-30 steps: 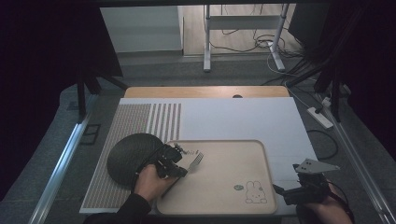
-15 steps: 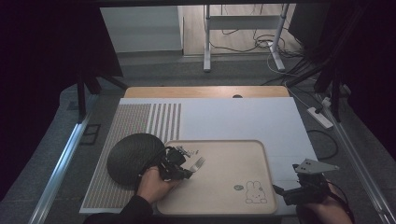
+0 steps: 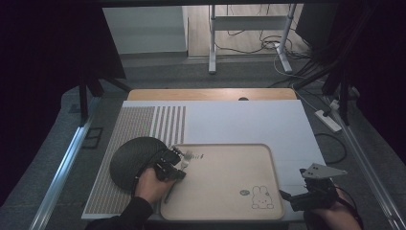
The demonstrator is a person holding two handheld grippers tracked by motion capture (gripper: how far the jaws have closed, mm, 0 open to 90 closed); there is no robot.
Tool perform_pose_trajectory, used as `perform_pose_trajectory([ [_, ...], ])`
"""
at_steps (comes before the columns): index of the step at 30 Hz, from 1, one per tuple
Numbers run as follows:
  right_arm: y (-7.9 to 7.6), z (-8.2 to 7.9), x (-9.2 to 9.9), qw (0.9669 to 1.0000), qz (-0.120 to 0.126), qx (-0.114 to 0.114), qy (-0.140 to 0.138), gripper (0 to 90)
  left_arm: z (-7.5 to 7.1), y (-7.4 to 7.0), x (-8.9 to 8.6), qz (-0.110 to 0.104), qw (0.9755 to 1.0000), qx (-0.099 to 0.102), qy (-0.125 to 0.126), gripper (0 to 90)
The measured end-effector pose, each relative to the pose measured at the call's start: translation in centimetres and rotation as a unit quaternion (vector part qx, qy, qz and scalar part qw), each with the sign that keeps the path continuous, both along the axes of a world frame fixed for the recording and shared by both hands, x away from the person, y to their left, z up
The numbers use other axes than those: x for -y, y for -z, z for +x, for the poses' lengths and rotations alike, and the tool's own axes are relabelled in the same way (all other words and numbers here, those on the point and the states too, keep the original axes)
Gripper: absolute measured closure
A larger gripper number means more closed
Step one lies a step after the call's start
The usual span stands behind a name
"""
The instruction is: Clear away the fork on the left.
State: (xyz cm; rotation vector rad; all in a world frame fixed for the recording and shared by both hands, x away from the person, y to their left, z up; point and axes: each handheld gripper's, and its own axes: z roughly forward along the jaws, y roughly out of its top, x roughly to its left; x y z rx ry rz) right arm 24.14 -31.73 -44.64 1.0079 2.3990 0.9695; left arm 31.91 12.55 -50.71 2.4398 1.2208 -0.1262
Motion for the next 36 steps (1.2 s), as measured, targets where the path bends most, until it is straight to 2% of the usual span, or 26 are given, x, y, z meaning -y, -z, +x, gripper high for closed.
perform_pose_trajectory([
  [5, 0.0, 0.0, 0.0, 1.0, -0.001, 0.0, -0.001, 0.0, 0.4, 0.1, -1.4, 0.002, 0.9997, -0.001, -0.023, 89.0],
  [10, 0.0, 0.0, 0.0, 1.0, -0.001, 0.0, -0.001, 0.0, 0.5, 0.1, -1.7, -0.008, 0.9998, 0.002, -0.021, 87.4],
  [14, 0.0, 0.0, 0.0, 1.0, -0.002, -0.001, -0.002, 0.0, 0.4, -0.2, -1.6, -0.015, 0.9996, 0.018, -0.017, 78.6],
  [15, 0.0, 0.0, 0.0, 1.0, -0.002, -0.001, -0.002, 0.0, 0.4, -0.4, -1.6, -0.02, 0.9994, 0.023, -0.017, 72.0],
  [16, 0.0, 0.0, 0.0, 1.0, -0.002, -0.001, -0.002, 0.0, 0.4, -0.5, -1.6, -0.025, 0.9991, 0.028, -0.018, 72.0],
  [18, 0.0, 0.0, 0.0, 1.0, -0.002, -0.002, -0.003, 0.0, 0.3, -0.9, -1.8, -0.033, 0.9985, 0.039, -0.02, 64.5],
  [19, 0.0, 0.0, 0.0, 1.0, -0.002, -0.002, -0.003, 0.0, 0.3, -1.0, -1.8, -0.038, 0.998, 0.046, -0.018, 58.8],
  [20, 0.0, 0.0, 0.0, 1.0, -0.002, -0.002, -0.003, 0.0, 0.3, -1.2, -1.9, -0.042, 0.9976, 0.053, -0.017, 58.8],
  [21, 0.0, 0.0, 0.0, 1.0, -0.002, -0.003, -0.002, 0.0, 0.1, -1.6, -2.1, -0.049, 0.9964, 0.067, -0.017, 50.5],
  [22, 0.0, 0.0, 0.0, 1.0, -0.002, -0.003, -0.002, 0.0, 0.1, -1.6, -2.1, -0.049, 0.9964, 0.067, -0.017, 47.3],
  [23, 0.0, 0.0, 0.0, 1.0, -0.002, -0.003, -0.002, 0.0, 0.0, -1.7, -2.2, -0.052, 0.9958, 0.074, -0.017, 47.3],
  [24, 0.0, 0.0, 0.0, 1.0, -0.001, -0.002, -0.002, 0.0, -0.1, -1.8, -2.3, -0.054, 0.995, 0.082, -0.016, 43.5],
  [26, 0.0, 0.0, 0.0, 1.0, -0.001, -0.003, -0.002, 0.0, -0.2, -2.1, -2.7, -0.065, 0.9929, 0.098, -0.016, 34.1],
  [27, 0.0, 0.0, 0.0, 1.0, -0.001, -0.003, -0.002, 0.0, -0.3, -2.2, -2.9, -0.072, 0.9917, 0.104, -0.018, 25.9],
  [28, 0.0, 0.0, 0.0, 1.0, -0.001, -0.003, -0.002, 0.0, -0.4, -2.4, -3.0, -0.078, 0.9906, 0.111, -0.019, 25.9],
  [29, 0.0, 0.0, 0.0, 1.0, -0.001, -0.003, -0.002, 0.0, -0.5, -2.6, -3.4, -0.088, 0.9887, 0.119, -0.024, 20.1],
  [30, 0.0, 0.0, 0.0, 1.0, -0.001, -0.003, -0.002, 0.0, -0.5, -2.6, -3.4, -0.088, 0.9887, 0.119, -0.024, 19.1],
  [32, 0.0, 0.0, 0.0, 1.0, 0.0, -0.004, -0.002, 0.0, -0.7, -2.8, -3.6, -0.093, 0.9867, 0.128, -0.036, 17.9],
  [33, 0.0, 0.0, 0.0, 1.0, 0.0, -0.004, -0.001, 0.0, -0.9, -2.9, -3.8, -0.098, 0.9852, 0.137, -0.034, 12.5],
  [36, 0.0, 0.0, 0.0, 1.0, 0.001, -0.004, 0.0, 0.0, -1.1, -3.0, -4.1, -0.107, 0.984, 0.139, -0.031, 9.0],
])
